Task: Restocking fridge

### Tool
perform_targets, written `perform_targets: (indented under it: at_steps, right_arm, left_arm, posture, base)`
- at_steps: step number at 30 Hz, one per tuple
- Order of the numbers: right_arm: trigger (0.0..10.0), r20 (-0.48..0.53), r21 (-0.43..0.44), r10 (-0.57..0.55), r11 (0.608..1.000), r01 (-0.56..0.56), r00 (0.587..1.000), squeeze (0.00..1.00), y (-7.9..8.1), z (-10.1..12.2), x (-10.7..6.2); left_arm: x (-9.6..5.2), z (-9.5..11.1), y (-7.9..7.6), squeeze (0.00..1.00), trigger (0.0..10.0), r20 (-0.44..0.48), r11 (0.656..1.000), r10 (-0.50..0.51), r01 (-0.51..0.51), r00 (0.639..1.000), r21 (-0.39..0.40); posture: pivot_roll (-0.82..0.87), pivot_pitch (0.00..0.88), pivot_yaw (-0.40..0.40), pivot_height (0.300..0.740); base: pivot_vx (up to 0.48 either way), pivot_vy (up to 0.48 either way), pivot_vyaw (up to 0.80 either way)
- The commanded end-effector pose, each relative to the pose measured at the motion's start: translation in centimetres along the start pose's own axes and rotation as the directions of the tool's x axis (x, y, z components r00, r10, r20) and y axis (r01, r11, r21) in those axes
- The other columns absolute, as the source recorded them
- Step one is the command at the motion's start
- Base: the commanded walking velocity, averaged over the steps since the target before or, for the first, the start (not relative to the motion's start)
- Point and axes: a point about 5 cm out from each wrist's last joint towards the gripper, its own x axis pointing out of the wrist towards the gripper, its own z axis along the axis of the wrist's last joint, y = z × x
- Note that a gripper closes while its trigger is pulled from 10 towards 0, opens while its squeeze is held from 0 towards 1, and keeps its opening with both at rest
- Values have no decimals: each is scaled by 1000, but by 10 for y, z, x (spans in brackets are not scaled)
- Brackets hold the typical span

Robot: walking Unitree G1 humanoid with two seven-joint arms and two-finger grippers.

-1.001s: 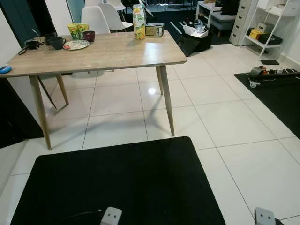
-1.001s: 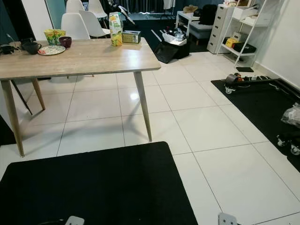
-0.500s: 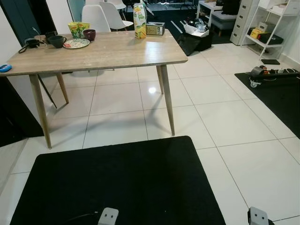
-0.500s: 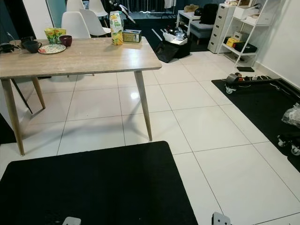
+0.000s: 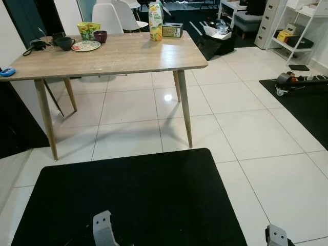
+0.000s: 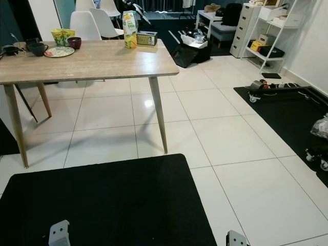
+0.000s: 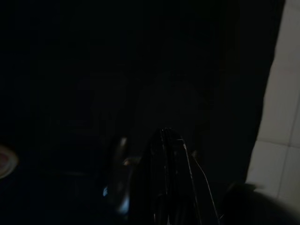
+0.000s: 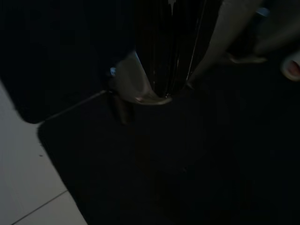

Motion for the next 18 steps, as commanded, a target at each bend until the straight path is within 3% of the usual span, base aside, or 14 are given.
perform_targets:
  at_steps: [1,3,7,13,18]
  right_arm:
    - [10000,14,31,16,999,-17,1000,0,2,2,1]
    - [10000,25,64,49,997,-50,998,0,6,4,1]
    - [10000,16,37,73,997,-73,997,0,11,5,3]
    - [10000,-8,-16,75,997,-75,997,0,12,4,3]
    - [10000,-19,-35,82,996,-83,996,0,15,2,4]
  left_arm:
    - [1,-3,-4,0,10000,6,1000,-11,11,1000,-26]
    - [1,-2,-6,0,10000,9,999,-21,22,1000,-26]
    - [2,-6,-13,0,10000,-6,996,-76,76,997,-38]
    - [2,-20,-28,0,10000,-76,986,-151,155,986,52]
    - [2,-23,-28,0,10000,-109,986,-127,137,986,95]
  posture:
    - [-3,0,-35,740]
    - [-2,0,-37,740]
    - [-1,0,-38,740]
    - [3,0,-41,740]
    - [5,0,-40,740]
  base:
    - [0,0,0]
    - [0,0,0]
    - [0,0,0]
    - [0,0,0]
    - [0,0,0]
